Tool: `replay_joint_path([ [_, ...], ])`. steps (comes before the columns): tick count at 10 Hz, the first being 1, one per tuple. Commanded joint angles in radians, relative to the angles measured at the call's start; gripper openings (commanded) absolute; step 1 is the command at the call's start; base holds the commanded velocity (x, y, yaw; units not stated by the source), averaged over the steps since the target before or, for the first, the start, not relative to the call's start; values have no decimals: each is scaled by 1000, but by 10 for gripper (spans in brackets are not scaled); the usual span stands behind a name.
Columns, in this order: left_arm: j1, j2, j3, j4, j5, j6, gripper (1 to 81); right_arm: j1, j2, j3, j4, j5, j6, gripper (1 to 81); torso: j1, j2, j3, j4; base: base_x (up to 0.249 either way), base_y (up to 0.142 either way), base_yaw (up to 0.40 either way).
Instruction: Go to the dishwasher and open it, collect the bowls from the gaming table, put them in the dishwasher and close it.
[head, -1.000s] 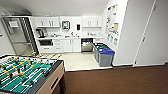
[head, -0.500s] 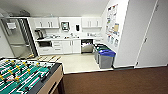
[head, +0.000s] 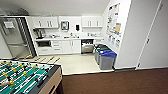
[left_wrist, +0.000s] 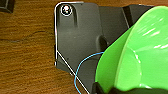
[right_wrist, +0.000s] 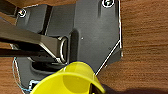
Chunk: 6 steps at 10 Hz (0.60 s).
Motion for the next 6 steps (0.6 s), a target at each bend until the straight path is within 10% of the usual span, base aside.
replay_joint_path([
  [1, -38, -5, -4, -3, 42, 2, 10, 30, -14, -5, -8, -49, -3, 10, 0, 0, 0, 0, 158, 0, 0],
  [6, -38, -2, -2, -1, 42, 2, 10, 28, -12, -8, -8, -49, -3, 10, 0, 0, 0, 0, 157, 0, 0],
])
